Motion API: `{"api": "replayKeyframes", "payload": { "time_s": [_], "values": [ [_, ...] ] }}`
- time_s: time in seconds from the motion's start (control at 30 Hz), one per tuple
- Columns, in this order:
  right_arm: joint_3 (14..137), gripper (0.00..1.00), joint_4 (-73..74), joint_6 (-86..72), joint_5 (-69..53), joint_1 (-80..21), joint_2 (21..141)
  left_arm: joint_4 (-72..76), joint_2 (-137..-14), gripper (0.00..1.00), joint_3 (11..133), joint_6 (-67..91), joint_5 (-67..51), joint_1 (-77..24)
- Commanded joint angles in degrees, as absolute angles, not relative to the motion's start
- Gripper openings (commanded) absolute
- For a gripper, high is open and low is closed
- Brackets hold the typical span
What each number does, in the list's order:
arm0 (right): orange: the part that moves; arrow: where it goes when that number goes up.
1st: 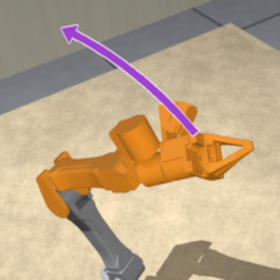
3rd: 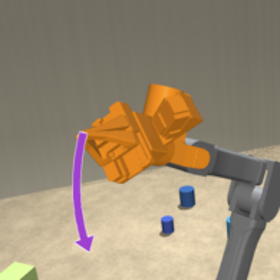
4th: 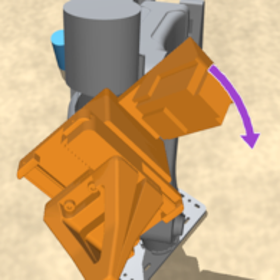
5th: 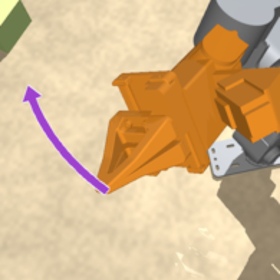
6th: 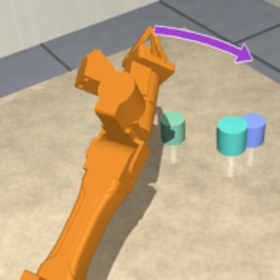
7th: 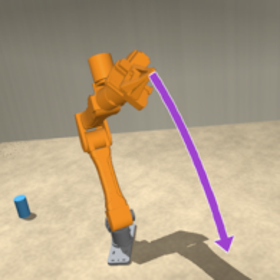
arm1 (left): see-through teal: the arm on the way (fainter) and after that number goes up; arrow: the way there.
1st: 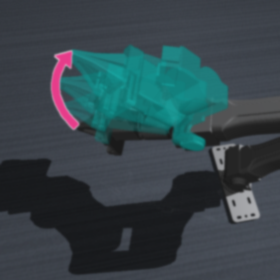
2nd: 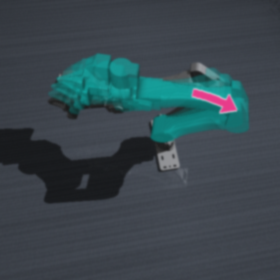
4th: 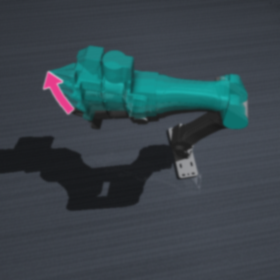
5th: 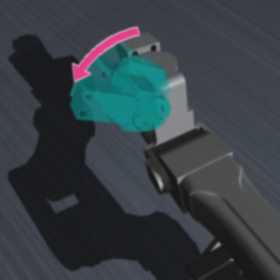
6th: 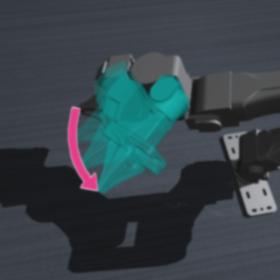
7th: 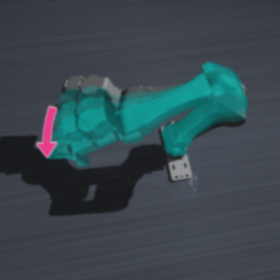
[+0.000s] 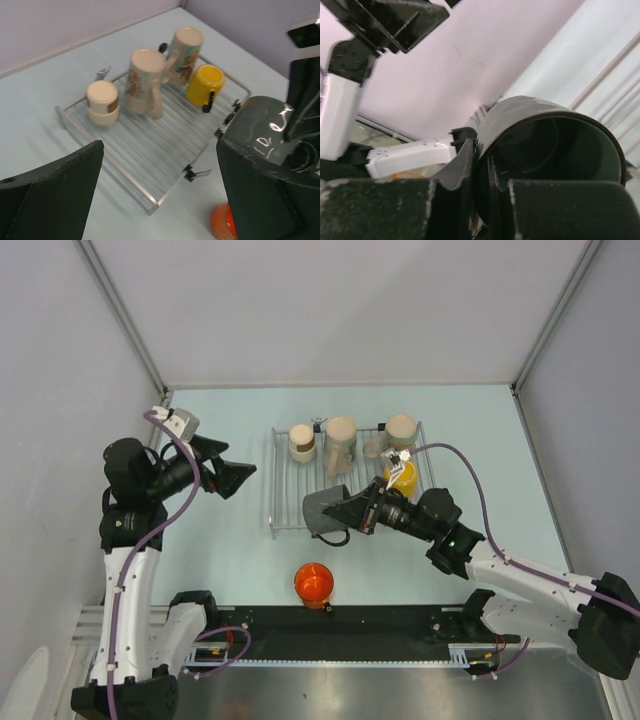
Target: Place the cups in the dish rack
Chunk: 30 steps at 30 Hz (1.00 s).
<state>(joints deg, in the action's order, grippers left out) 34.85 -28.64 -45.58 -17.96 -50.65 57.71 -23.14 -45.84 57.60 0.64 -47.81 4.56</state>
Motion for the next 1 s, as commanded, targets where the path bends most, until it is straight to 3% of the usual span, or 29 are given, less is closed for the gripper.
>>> {"api": "replayKeyframes", "payload": {
  "time_s": [0.0,0.27,0.53,0.67,0.97],
  "values": [
    [29.45,0.0,-64.57,-59.4,-24.35,-48.25,55.55,-19.78,-49.39,1.0,58.18,4.48,-65.03,4.83],
    [27.51,0.0,-85.49,-67.14,-23.55,-46.58,62.74,-19.34,-52.82,1.0,55.55,8.25,-76.52,4.83],
    [31.29,0.0,-89.47,-68.99,-23.73,-45.97,69.43,-17.58,-54.75,1.0,55.2,12.21,-87.8,0.44],
    [32.08,0.0,-89.82,-69.52,-23.99,-45.62,69.87,-17.4,-55.28,1.0,54.23,12.39,-85.18,-7.62],
    [32.87,0.0,-90.0,-70.49,-24.96,-45.0,69.87,-17.49,-60.73,1.0,53.44,9.06,-75.24,-15.38]
  ]
}}
